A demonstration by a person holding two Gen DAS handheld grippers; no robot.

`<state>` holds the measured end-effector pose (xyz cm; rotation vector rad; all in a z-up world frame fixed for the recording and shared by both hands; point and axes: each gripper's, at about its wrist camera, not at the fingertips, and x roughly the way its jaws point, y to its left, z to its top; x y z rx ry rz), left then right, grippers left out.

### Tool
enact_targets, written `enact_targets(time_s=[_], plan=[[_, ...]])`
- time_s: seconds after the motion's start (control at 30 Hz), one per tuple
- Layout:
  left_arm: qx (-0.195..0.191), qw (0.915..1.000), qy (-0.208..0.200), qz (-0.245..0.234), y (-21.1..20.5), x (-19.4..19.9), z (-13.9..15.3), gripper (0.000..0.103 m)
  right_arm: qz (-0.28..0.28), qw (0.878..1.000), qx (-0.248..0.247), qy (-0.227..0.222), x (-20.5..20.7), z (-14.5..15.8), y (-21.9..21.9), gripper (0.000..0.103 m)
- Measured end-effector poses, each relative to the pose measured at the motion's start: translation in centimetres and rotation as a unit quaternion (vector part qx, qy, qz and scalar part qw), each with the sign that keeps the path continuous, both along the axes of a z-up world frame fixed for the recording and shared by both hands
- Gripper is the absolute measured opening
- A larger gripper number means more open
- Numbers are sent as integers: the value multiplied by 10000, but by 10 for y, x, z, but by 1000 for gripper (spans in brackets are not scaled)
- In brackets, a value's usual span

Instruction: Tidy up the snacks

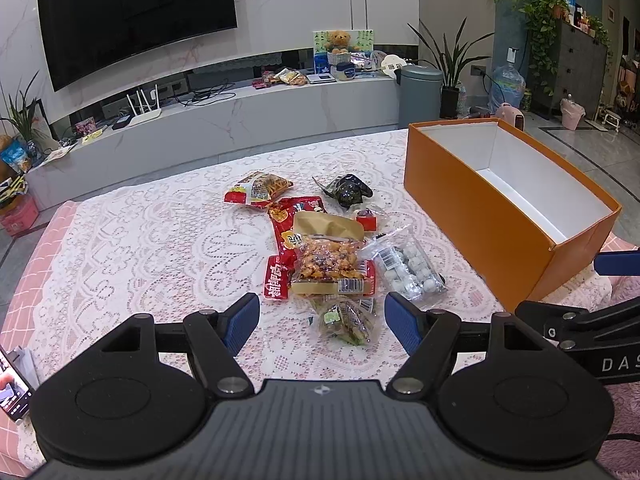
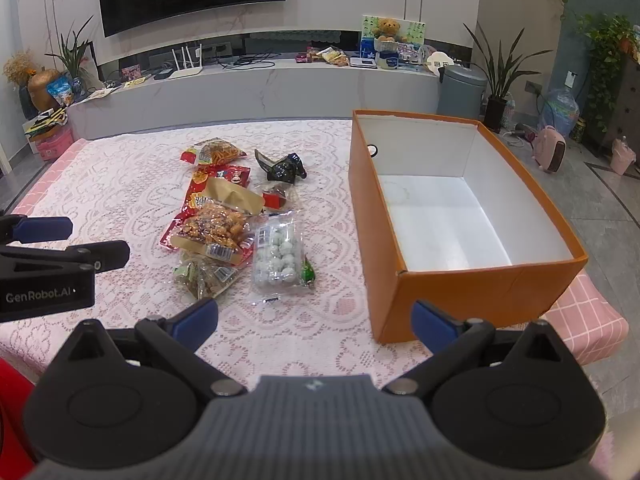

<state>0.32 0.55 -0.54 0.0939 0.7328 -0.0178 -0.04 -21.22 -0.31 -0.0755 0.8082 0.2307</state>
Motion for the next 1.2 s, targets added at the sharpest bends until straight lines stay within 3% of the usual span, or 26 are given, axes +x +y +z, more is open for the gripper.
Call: enact_targets(time_s=[1.2], plan=[[-86, 9999, 56, -22, 1, 2, -6, 84, 5, 10000, -40, 49, 0, -3, 2, 100]])
